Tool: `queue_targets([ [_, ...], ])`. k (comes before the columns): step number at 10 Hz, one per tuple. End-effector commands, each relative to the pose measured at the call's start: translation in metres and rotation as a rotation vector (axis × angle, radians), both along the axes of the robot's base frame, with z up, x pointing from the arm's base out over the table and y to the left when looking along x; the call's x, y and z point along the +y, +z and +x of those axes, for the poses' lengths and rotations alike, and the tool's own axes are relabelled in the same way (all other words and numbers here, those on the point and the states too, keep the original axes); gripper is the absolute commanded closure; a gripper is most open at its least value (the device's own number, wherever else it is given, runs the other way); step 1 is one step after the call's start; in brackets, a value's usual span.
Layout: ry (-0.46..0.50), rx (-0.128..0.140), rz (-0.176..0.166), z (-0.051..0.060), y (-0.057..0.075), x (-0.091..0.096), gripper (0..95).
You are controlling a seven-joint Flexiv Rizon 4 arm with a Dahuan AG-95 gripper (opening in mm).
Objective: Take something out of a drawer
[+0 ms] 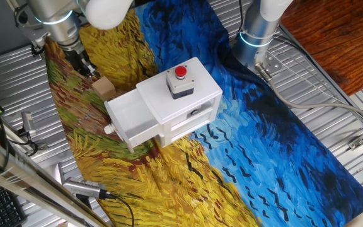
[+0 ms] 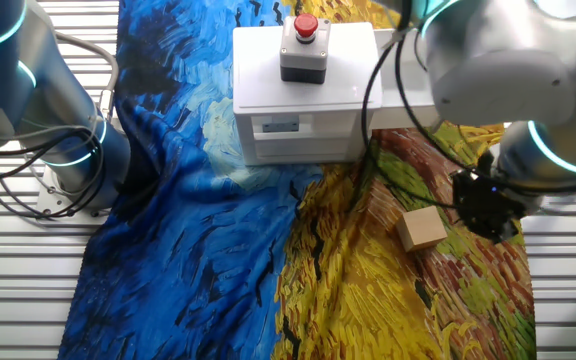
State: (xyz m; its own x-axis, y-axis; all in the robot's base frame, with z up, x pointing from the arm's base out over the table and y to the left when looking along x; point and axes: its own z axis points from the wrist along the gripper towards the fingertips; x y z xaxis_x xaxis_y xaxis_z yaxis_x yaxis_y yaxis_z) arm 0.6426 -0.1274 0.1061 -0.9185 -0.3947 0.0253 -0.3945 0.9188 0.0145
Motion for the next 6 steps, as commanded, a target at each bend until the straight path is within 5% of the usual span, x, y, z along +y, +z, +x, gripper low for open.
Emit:
queue_targets([
  [1, -0.019, 0.0, -0.003, 0.0088, -0.0056, 0.0098, 95.0],
  [6, -0.023, -0.001, -0.001, 0.0093, -0.0068, 0.0127, 95.0],
])
